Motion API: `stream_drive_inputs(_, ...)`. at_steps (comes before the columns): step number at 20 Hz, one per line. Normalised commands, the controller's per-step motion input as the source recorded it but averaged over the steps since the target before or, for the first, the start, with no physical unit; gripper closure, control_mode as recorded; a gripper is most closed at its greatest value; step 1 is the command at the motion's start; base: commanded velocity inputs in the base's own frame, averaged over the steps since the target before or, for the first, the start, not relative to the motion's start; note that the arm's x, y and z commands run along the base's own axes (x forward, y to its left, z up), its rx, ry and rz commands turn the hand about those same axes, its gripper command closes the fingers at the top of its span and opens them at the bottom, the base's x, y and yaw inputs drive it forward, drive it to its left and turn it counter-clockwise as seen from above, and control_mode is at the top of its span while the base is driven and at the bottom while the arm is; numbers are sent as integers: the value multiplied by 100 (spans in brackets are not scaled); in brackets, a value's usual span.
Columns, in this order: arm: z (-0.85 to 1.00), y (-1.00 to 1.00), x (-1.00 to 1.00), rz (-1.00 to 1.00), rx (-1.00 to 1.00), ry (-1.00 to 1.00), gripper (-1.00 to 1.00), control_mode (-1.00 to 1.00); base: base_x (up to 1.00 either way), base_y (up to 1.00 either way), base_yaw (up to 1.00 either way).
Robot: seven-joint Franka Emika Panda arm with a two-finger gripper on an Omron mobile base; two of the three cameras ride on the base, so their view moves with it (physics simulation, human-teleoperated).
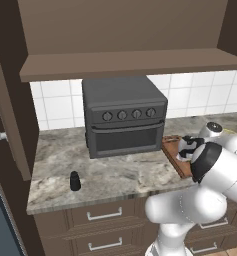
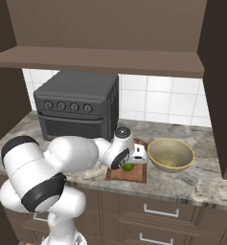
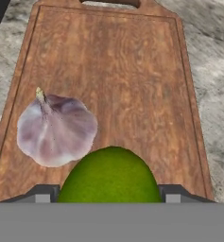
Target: Open the cabinet. Place the bowl and condiment on the counter. Then place the lime and garlic on the cutting board.
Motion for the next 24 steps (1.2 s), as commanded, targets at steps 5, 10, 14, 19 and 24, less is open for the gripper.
stream_drive_inputs(5,-1,0,3,0,0,0,100,-100,0,0,0)
stream_drive_inputs(10,-15,0,14,0,0,-5,100,-100,0,0,0)
stream_drive_inputs(14,-13,0,8,0,0,-5,100,-100,0,0,0)
stream_drive_inputs(19,-2,0,1,0,0,-1,-100,-100,0,0,0)
stream_drive_inputs(24,34,0,0,0,0,0,-100,-100,0,0,0)
